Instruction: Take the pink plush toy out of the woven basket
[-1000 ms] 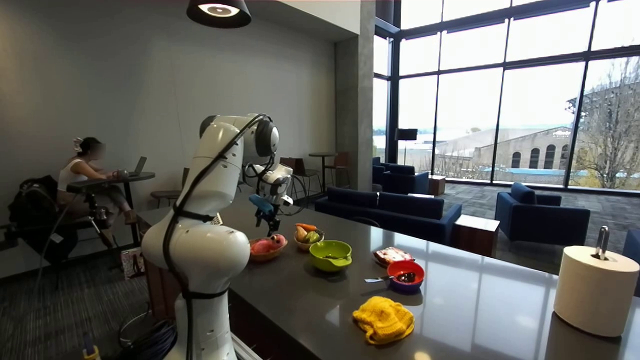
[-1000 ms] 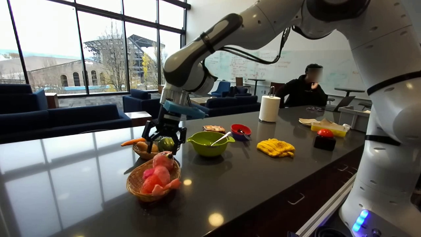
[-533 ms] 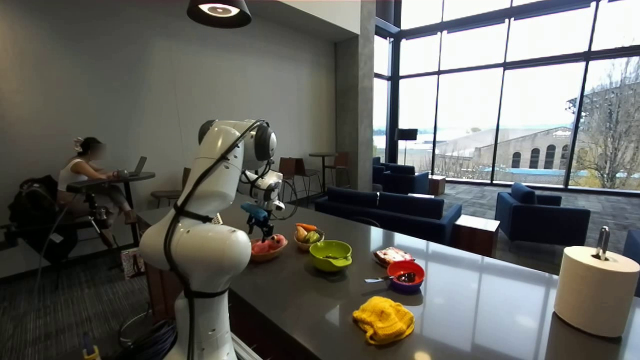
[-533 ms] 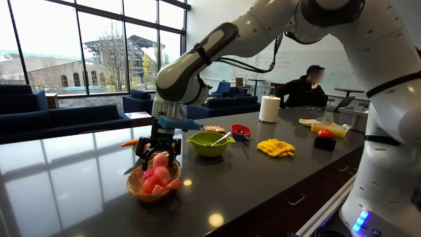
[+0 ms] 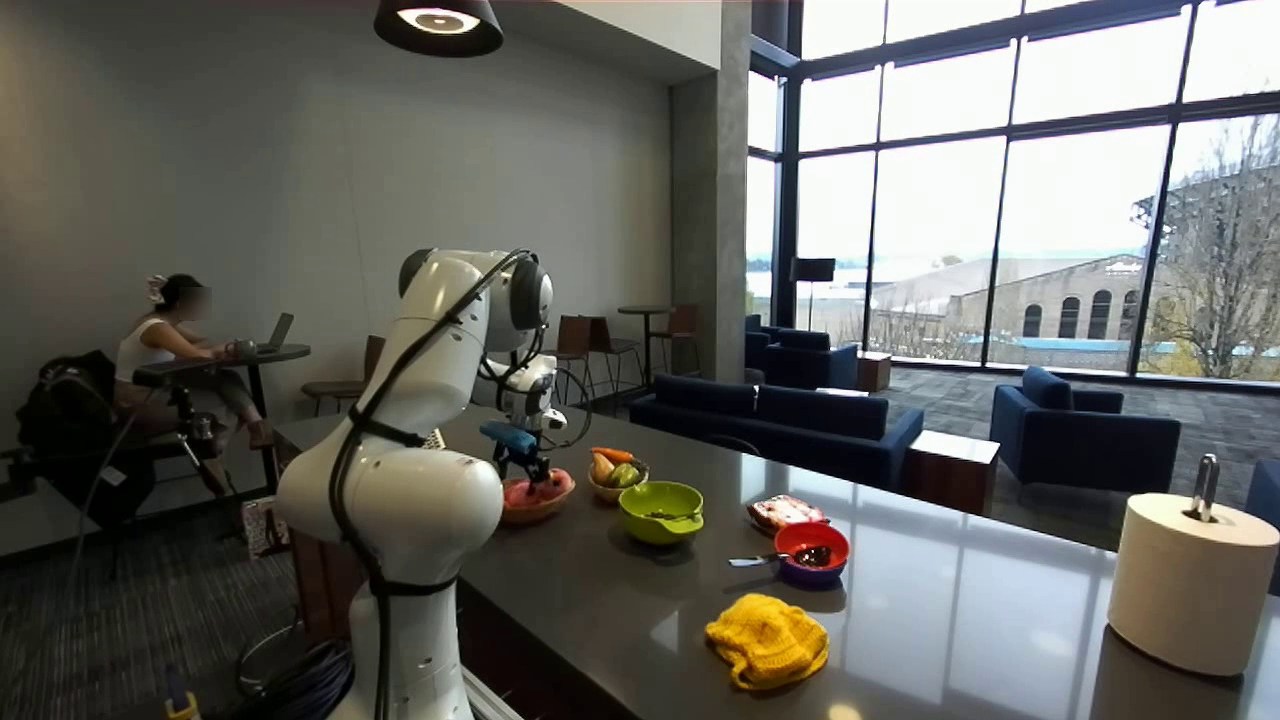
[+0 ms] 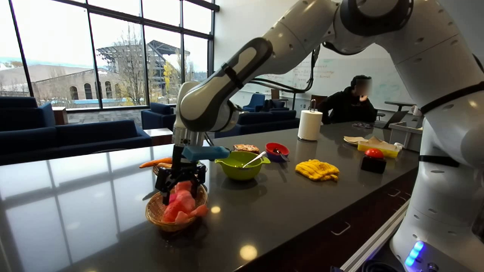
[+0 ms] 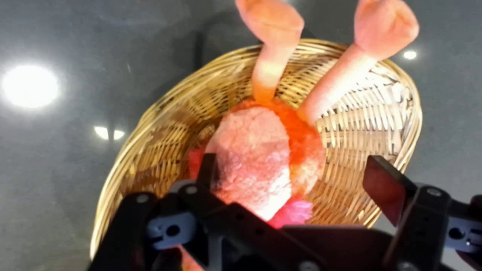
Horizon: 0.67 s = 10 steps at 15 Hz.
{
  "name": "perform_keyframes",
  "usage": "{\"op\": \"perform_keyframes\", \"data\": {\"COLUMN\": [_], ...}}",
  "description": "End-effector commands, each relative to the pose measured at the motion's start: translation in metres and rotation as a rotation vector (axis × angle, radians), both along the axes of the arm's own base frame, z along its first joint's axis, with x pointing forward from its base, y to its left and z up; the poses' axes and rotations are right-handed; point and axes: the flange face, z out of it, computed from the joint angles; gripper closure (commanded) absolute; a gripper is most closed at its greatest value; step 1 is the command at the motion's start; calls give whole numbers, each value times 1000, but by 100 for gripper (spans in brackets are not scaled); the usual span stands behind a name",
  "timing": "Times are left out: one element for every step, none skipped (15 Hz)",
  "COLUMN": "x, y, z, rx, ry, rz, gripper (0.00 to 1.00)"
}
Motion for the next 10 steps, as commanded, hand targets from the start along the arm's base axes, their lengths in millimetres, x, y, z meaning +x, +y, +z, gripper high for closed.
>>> {"op": "perform_keyframes", "data": {"x": [5,6,6,6,5,5,6,7,8,9], "y": [-6,-9,-10,-12,-14,-13,-13,-12,-11,-10], "z": [-11,-15,-19,-23,-27,-26,-24,-20,-13,-5], "rx": [-29,-38,-44,-46,-53,-50,-50,-41,-44,-38], "ry": [-73,-82,-83,-81,-81,-81,-83,-78,-85,-88], "rz": [32,35,39,40,41,39,36,35,33,33], "gripper": [0,0,0,25,26,31,39,46,54,62]}}
